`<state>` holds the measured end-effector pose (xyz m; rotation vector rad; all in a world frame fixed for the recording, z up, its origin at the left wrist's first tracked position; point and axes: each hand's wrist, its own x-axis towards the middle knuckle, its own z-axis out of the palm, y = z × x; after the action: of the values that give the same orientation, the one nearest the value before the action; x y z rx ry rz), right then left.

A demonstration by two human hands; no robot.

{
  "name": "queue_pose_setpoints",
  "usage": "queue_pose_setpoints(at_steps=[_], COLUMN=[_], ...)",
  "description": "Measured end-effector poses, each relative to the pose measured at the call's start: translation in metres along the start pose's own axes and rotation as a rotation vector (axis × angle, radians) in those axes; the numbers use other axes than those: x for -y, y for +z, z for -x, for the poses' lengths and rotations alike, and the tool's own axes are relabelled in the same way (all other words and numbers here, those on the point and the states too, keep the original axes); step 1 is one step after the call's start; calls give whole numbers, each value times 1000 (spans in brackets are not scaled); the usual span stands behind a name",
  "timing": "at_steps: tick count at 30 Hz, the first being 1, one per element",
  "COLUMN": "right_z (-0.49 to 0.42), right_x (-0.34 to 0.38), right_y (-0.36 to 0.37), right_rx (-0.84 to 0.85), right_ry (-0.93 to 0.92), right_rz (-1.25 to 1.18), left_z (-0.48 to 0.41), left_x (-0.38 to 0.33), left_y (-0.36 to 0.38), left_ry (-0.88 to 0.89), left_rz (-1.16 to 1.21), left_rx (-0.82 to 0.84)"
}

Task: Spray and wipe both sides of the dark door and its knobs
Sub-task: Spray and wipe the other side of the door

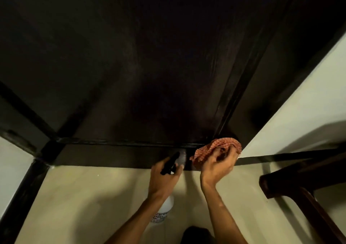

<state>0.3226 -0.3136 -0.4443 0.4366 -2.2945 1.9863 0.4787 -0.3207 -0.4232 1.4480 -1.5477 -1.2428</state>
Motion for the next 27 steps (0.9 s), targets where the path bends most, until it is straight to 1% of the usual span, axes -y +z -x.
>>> queue_pose_setpoints(at_steps=[4,7,9,10,12,13,16,18,20,21,22,24,25,27], right_z=[31,59,74,83,86,84,99,126,155,168,170,177,173,179], right_x=[-8,-2,4,6,4,2,9,26,40,46,45,37,33,35], right_y=[9,31,42,48,50,47,56,74,91,99,102,109,104,109], right_rx=[195,301,374,402,370,327,273,385,539,577,584,546,498,474], right_ry=[-161,-258,-334,-341,-312,-293,-263,-322,-400,-411,-383,-344,-348,-385], right_rz=[100,150,148,128,82,68,65,41,23,4,-9,4,18,22], left_z=[-4,-11,-20,-23,-25,-25,-29,-35,-39,-41,-42,-49,-51,-57], left_x=[7,20,32,39,43,43,47,54,59,64,66,79,80,90], left_y=[-8,-33,-49,-61,-76,-80,-99,-116,-135,-146,-151,-171,-173,-189], left_ry=[34,-14,-31,-34,-7,10,13,22,82,90,94,57,34,-21], left_rz=[-14,6,-12,-20,-13,-7,18,46,30,11,-8,-21,-9,33], left_rx=[-66,-128,-158,-173,-183,-191,-261,-300,-322,-328,-334,-384,-387,-423])
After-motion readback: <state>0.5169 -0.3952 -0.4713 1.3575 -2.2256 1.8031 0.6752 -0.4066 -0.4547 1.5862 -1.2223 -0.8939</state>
